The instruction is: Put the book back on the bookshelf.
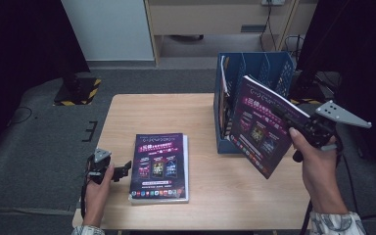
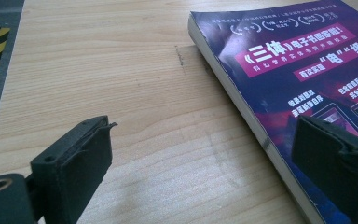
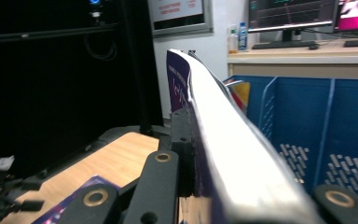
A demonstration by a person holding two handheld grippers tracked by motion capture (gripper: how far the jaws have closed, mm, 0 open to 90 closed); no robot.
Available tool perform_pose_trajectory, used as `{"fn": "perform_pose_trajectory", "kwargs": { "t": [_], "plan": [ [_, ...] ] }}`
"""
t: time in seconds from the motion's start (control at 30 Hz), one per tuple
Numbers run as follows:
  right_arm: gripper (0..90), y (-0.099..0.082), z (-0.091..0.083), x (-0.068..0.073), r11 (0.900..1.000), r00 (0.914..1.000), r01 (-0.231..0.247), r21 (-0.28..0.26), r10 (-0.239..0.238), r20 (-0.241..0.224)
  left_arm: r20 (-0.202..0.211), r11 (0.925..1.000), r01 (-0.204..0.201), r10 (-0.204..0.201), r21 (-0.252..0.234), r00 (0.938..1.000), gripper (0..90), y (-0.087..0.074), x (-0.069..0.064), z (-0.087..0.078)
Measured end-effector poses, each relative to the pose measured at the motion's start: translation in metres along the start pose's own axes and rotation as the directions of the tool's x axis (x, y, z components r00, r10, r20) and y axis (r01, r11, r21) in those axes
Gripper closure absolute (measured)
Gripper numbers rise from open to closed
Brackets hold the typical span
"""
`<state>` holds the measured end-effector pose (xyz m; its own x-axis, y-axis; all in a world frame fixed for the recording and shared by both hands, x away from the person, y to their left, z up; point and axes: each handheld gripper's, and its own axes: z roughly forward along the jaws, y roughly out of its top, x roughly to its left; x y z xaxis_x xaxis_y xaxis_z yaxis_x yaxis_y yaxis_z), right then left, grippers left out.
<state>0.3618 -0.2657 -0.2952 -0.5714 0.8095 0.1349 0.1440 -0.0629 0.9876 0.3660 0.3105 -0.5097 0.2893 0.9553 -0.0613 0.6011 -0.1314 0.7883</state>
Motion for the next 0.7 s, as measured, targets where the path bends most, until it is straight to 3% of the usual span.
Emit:
{"fn": "perform_pose_trajectory", "kwargs": {
  "t": [0.23, 0.43, 0.7],
  "plan": [
    [84.1, 0.015, 0.014, -0.006, 1.0, 0.9961, 0.009, -0.004, -0.009, 0.088, -0.002, 1.0, 0.006, -0.006, -0.004, 1.0, 4.5, 0.0, 0.001, -0.002],
    [84.1, 0.021, 0.025, -0.009, 0.9997, 0.9925, 0.022, 0.01, -0.023, 0.12, -0.002, 0.9999, 0.011, -0.011, -0.005, 0.9999, 4.5, 0.0, 0.003, -0.002],
    [84.1, 0.025, 0.042, -0.02, 0.9985, 0.9796, 0.036, 0.042, -0.043, 0.196, -0.001, 1.0, 0.007, -0.007, -0.007, 1.0, 4.5, 0.0, 0.002, -0.002]
  ]
}}
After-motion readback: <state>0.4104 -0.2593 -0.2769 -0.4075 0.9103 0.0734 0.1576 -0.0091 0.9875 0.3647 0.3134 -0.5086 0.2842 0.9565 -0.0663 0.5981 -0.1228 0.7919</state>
